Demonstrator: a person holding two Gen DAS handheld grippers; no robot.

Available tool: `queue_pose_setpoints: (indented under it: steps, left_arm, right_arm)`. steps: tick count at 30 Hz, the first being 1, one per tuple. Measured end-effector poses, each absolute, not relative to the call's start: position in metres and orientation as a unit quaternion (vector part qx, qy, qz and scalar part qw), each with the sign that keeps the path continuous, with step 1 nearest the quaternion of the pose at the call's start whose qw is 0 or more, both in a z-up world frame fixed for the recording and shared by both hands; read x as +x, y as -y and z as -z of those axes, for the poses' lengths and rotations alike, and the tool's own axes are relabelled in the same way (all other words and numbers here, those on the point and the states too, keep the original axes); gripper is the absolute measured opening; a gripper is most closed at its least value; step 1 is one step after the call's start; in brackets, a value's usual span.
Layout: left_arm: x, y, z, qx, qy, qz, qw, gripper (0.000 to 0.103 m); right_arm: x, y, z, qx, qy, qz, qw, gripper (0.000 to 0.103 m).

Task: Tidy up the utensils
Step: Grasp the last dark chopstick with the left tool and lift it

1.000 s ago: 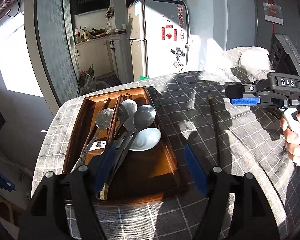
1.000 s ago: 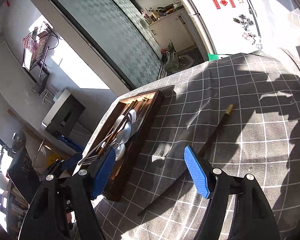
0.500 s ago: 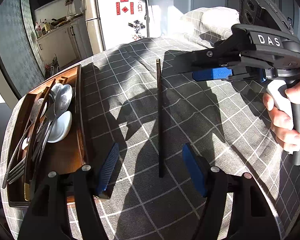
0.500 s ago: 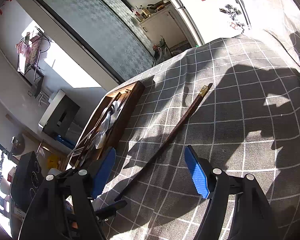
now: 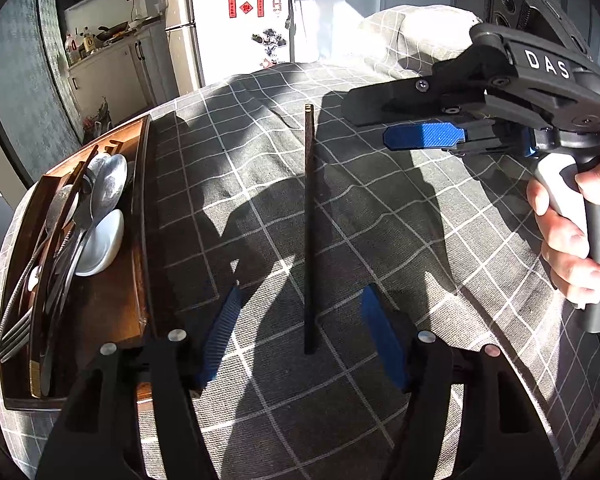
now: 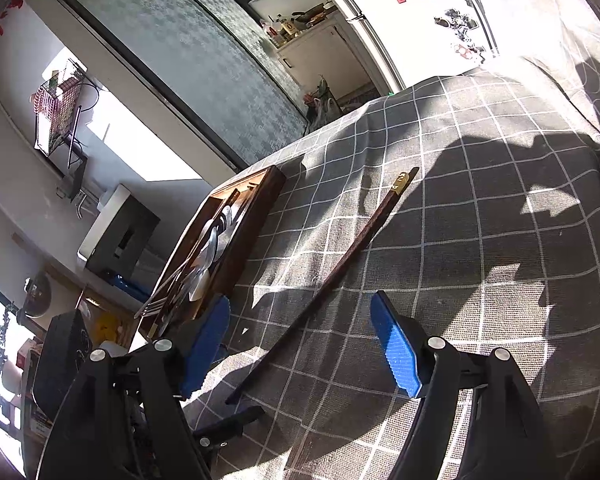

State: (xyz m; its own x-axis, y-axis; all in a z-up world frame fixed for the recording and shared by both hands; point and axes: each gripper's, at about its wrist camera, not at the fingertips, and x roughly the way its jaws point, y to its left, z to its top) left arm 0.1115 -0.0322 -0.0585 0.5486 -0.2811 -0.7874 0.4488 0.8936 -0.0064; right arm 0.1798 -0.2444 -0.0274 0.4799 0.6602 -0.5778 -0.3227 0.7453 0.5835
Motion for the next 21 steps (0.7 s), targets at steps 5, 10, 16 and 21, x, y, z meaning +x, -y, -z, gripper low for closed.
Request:
queue_pose_setpoints:
  steps: [5,10,16,21]
  left_arm:
    - [0.106,0.044,0.057,0.121,-0.418,0.206,0.877,0.006]
    - [0.106,0.046,0.056,0.128,-0.418,0.204,0.876,0.005]
    - [0.107,0.038,0.036,0.094,-0.400,0.199,0.890,0.005]
    - [0.099,0.034,0.018,0.072,-0.385,0.208,0.896,0.005]
  right_arm:
    - [0.180,0.244,0.028,0.208,-0.419,-0.296,0.833,0.074]
    - [0.182,0.244,0.032,0.219,-0.427,-0.298,0.825,0.074]
    - [0.180,0.231,0.032,0.229,-0.438,-0.301,0.815,0.074]
    - [0.186,0.219,0.033,0.251,-0.448,-0.292,0.807,0.066]
